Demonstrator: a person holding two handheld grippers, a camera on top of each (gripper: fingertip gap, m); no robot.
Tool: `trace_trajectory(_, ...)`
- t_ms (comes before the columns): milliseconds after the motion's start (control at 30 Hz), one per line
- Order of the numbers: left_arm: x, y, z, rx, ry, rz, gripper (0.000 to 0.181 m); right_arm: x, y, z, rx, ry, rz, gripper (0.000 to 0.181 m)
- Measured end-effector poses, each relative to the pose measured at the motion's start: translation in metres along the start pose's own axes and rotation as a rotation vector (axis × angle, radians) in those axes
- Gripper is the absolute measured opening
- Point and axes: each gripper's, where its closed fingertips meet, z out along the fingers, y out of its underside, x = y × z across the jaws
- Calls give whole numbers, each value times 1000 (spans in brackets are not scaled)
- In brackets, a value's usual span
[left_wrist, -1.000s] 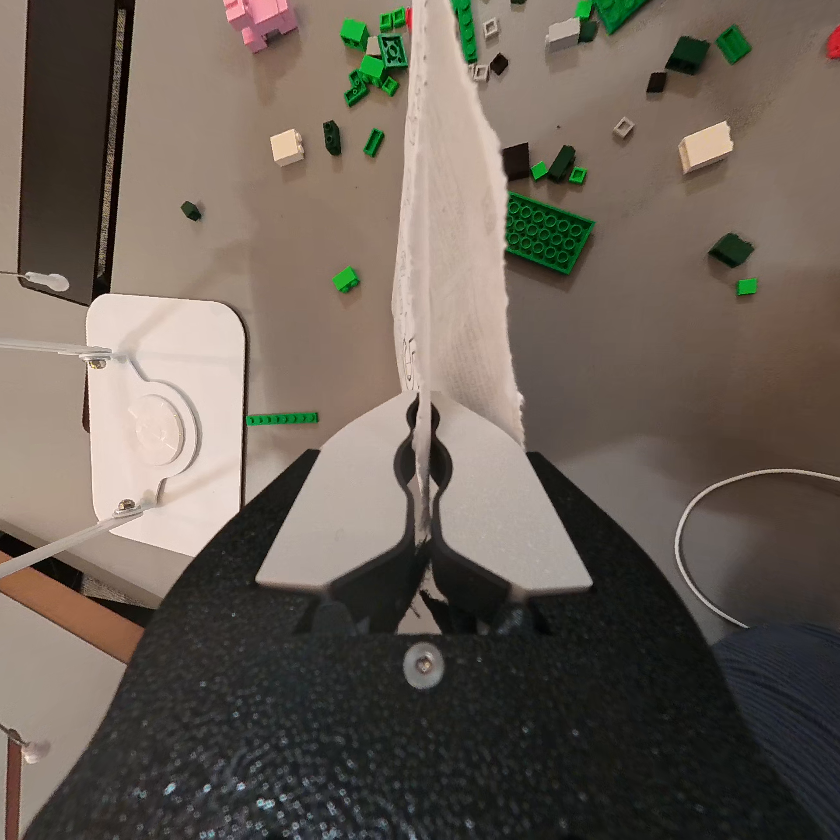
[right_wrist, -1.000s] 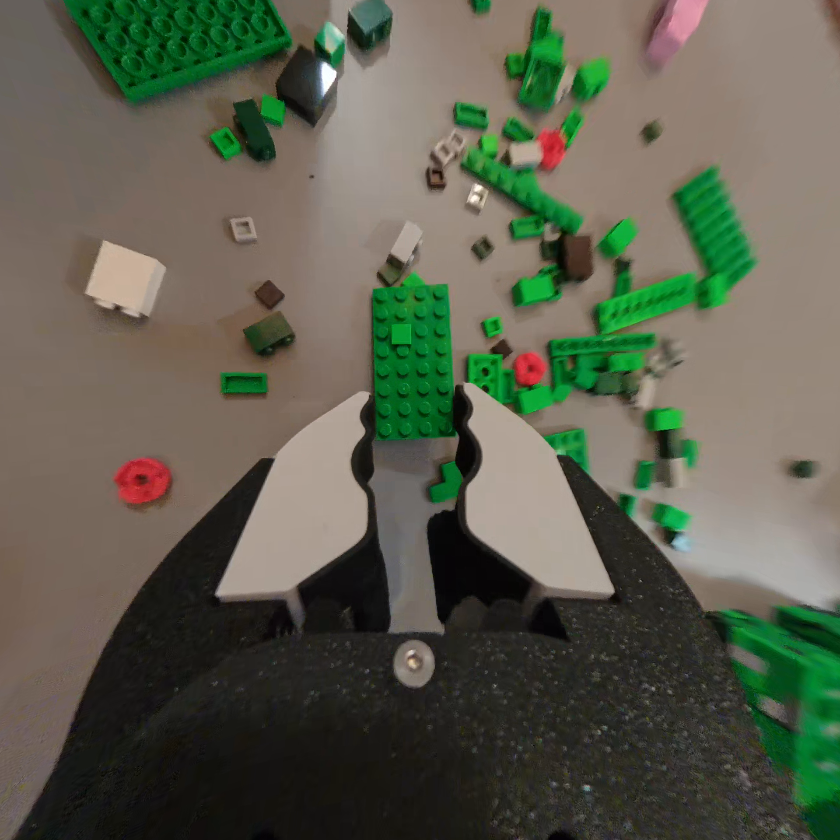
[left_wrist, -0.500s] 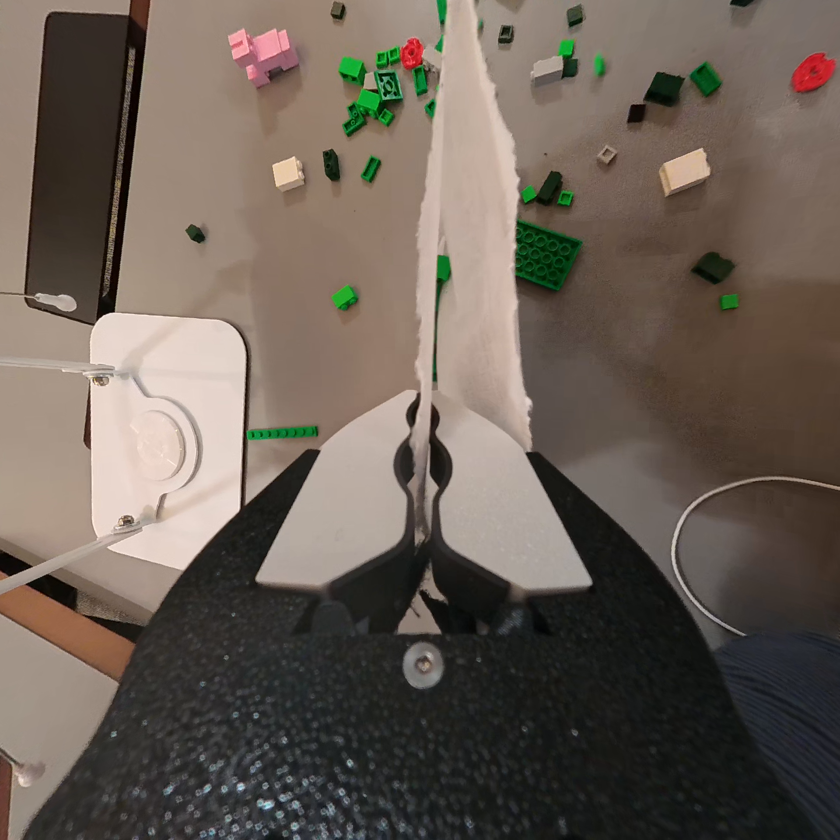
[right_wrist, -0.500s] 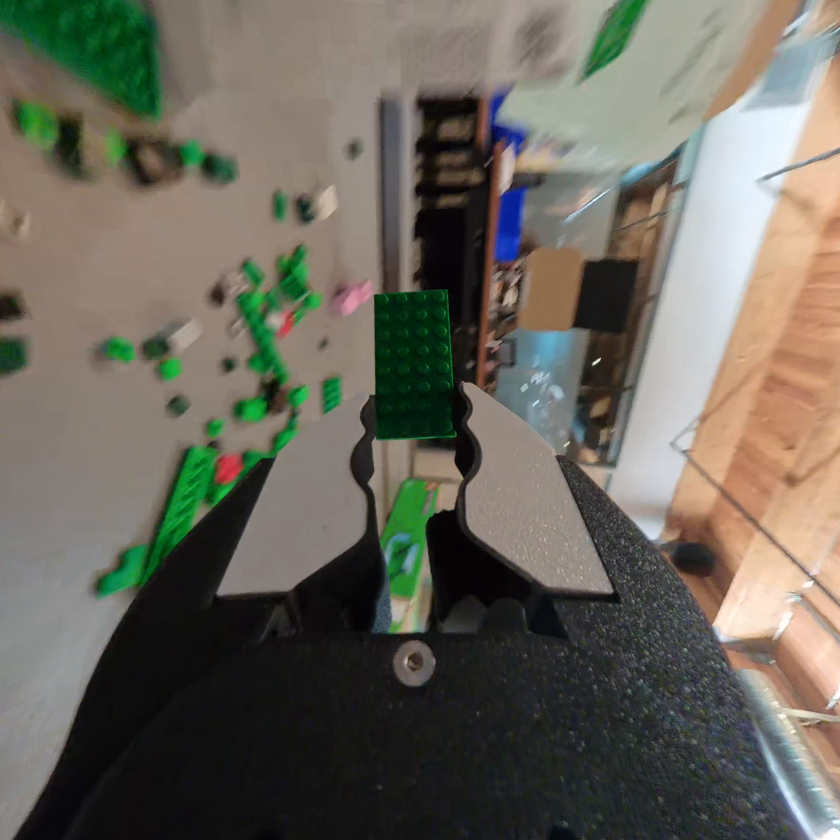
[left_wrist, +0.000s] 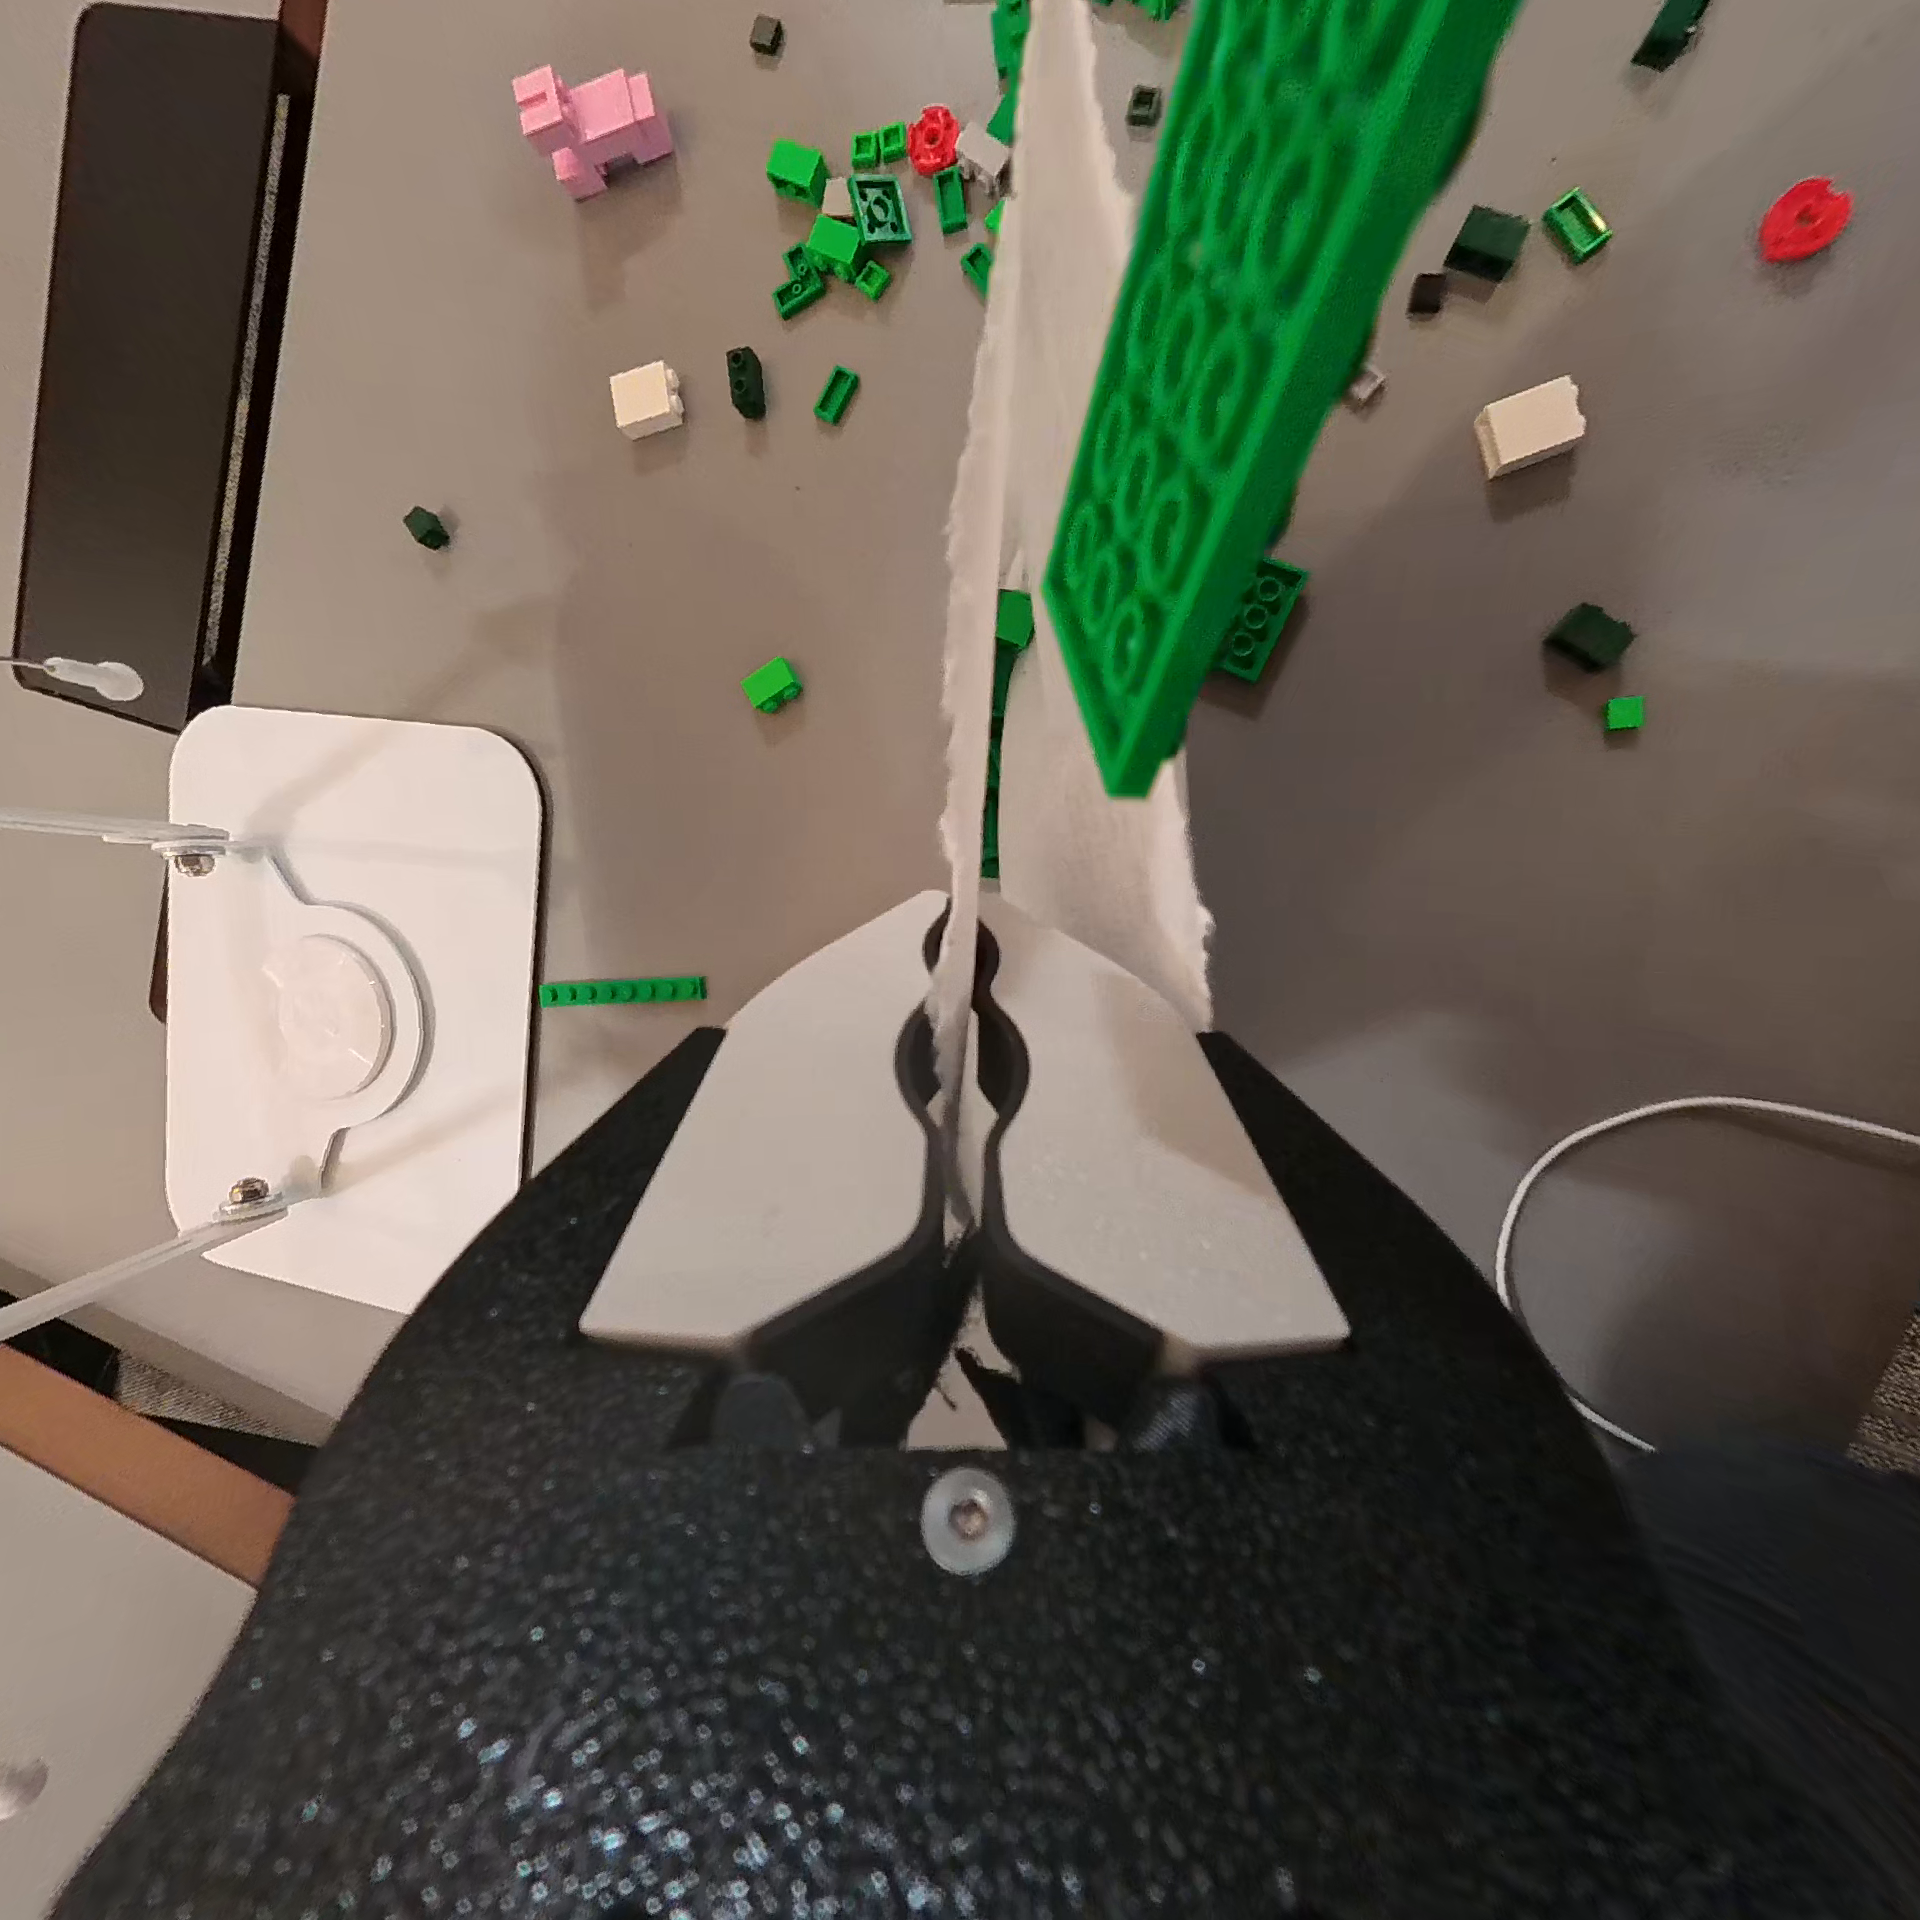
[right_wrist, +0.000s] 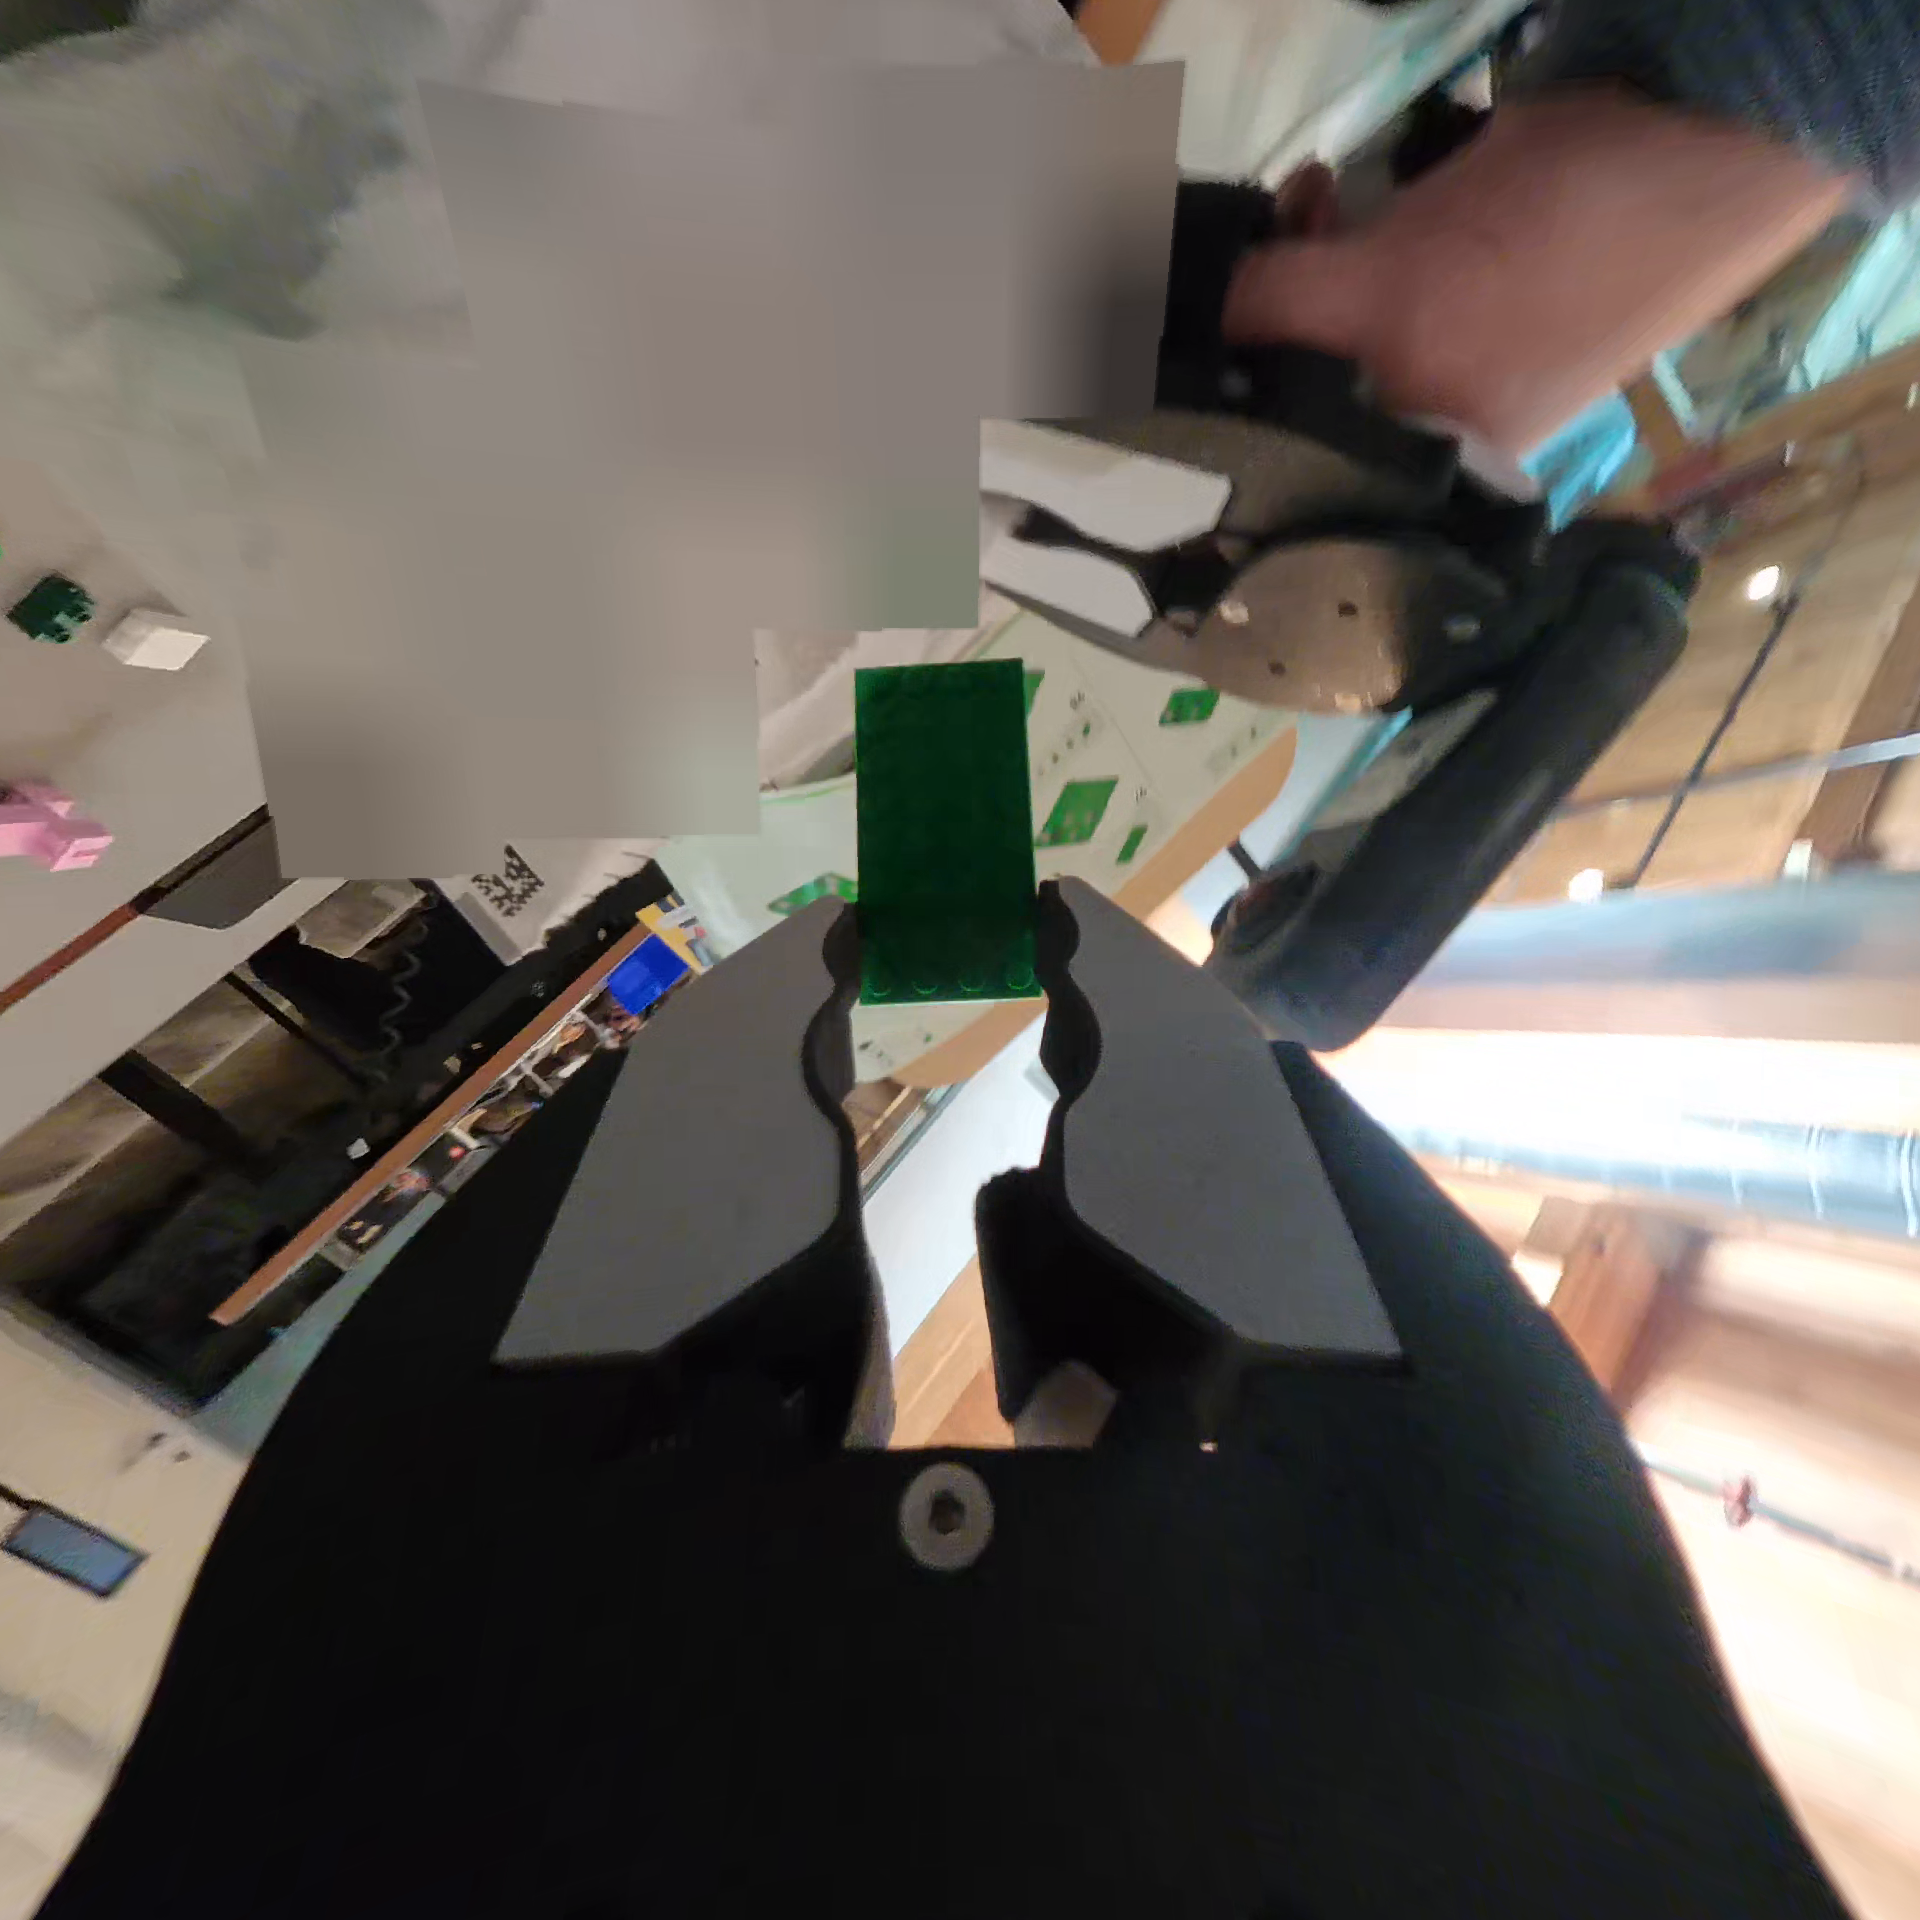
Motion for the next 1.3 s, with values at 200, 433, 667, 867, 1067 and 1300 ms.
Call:
trace_trajectory(200, 1, -1, -2, 11, 5, 1, 0, -7, -14, 11, 85, -75, -187, 33)
trace_trajectory(433, 3, -2, -4, 17, 10, 0, 0, -15, -19, 23, 141, -123, -288, 33)
trace_trajectory(667, 3, -3, -6, 28, 10, 3, 0, -12, -15, 28, 125, -107, -264, 49)
trace_trajectory(867, 1, -1, -6, 28, 8, -6, 0, -9, -1, 24, 56, -63, -146, 51)
trace_trajectory(1067, -4, 3, -7, 25, -6, -21, 0, -9, 55, -3, -147, 26, 378, 50)
trace_trajectory(1300, -7, 5, -7, 12, -24, -24, 0, -107, 77, -41, -305, 71, 1428, 47)
